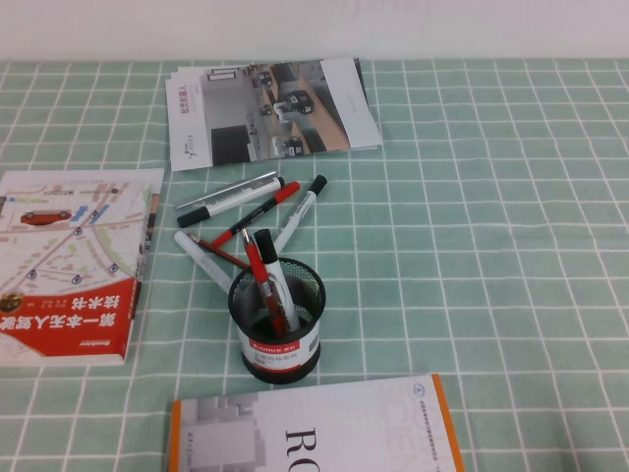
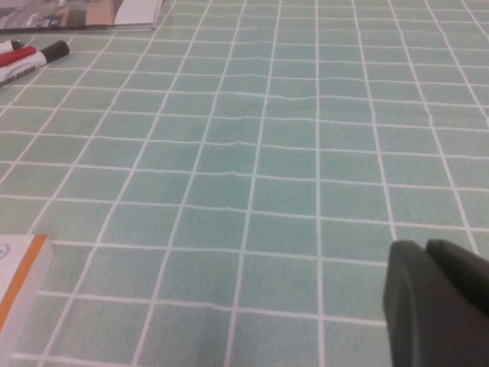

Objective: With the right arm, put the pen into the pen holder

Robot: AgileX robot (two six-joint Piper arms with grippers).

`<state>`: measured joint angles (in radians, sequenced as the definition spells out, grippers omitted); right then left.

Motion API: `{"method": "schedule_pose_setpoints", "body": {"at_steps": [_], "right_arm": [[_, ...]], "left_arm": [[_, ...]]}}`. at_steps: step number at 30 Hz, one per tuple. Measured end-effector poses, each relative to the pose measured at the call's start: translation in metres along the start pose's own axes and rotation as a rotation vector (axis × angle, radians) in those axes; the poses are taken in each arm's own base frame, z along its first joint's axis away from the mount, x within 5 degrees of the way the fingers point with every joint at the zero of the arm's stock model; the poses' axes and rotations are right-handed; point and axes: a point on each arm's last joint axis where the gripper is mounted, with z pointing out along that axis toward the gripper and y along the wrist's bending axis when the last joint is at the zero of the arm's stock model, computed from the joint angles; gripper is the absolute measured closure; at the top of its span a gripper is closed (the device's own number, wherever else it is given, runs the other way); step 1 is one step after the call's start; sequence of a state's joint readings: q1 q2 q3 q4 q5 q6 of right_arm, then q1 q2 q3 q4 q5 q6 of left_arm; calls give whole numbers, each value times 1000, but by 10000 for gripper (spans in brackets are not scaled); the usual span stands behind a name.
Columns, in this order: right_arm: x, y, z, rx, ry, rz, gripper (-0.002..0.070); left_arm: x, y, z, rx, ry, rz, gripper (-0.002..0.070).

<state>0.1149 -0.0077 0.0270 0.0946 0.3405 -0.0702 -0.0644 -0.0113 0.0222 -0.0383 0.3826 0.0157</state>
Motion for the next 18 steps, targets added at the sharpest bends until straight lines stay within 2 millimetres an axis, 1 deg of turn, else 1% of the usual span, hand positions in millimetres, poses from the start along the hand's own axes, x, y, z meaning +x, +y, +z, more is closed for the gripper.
{"method": "schedule_pose_setpoints", "body": {"at_steps": [18], "right_arm": [[0,1,0,-6,0,18,695]], "left_arm": [[0,0,0,0,0,0,679]]}}
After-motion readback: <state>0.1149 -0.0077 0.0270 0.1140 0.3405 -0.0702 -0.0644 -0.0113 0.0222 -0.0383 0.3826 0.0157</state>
